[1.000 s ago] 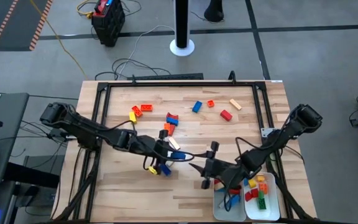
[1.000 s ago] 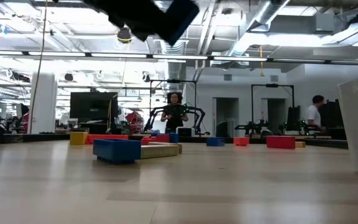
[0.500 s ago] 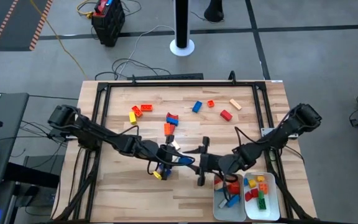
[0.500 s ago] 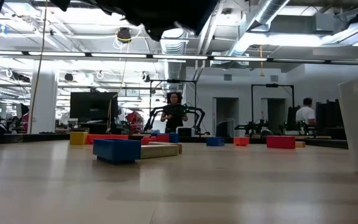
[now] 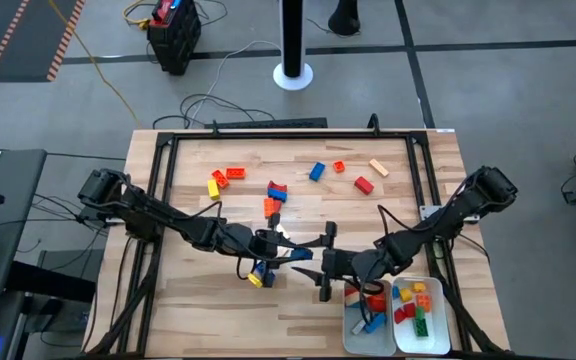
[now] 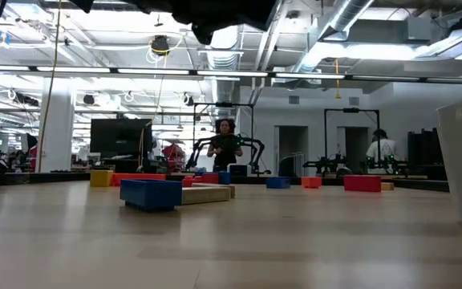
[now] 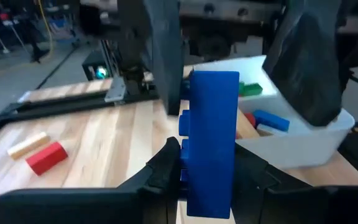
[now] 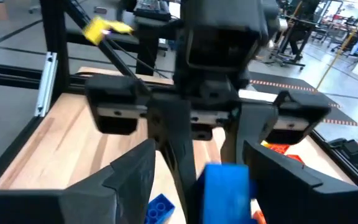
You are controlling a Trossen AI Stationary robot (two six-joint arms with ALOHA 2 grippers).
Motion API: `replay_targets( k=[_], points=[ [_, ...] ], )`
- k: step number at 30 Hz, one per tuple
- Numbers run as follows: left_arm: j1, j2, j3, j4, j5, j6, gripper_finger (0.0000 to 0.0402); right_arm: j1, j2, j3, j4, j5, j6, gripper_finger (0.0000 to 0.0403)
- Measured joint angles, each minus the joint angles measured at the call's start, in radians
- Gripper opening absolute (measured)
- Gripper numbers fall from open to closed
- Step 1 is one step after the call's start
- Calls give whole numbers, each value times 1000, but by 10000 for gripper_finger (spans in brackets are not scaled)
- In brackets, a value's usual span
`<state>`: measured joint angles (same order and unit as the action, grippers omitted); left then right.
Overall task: Sort blocks by size
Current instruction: Put the large blue game piece into the gray bin
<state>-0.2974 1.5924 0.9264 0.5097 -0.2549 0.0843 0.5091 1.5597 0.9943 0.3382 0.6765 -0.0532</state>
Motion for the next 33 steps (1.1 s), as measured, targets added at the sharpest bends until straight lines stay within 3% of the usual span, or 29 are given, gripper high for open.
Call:
replay_targets(
  k=[6, 12, 16, 21, 24, 26, 29, 33],
  points=[
    [3, -1, 0, 48, -8, 24, 93, -2, 0, 0, -2, 3, 3, 232],
    [1, -1, 0, 28, -8, 26, 93, -10, 0, 0, -20, 5, 7, 118],
    [3, -1, 0, -4, -18, -9, 109, -16, 0, 2, -54, -1, 37, 116],
    [3, -3, 0, -132, -62, -64, 172, 1, -12, 1, -156, 2, 73, 116],
    [4, -13, 0, -278, -73, -107, 206, 40, -61, 1, -267, -13, 185, 116],
    [4, -18, 0, -376, -73, -137, 219, 66, -99, 2, -379, -82, 295, 116],
    [3, -25, 0, -465, -68, -186, 225, 111, -145, 2, -557, -165, 501, 116],
    [-9, -34, 0, -546, -21, -207, 222, 182, -168, 2, -737, -188, 759, 120]
  ],
)
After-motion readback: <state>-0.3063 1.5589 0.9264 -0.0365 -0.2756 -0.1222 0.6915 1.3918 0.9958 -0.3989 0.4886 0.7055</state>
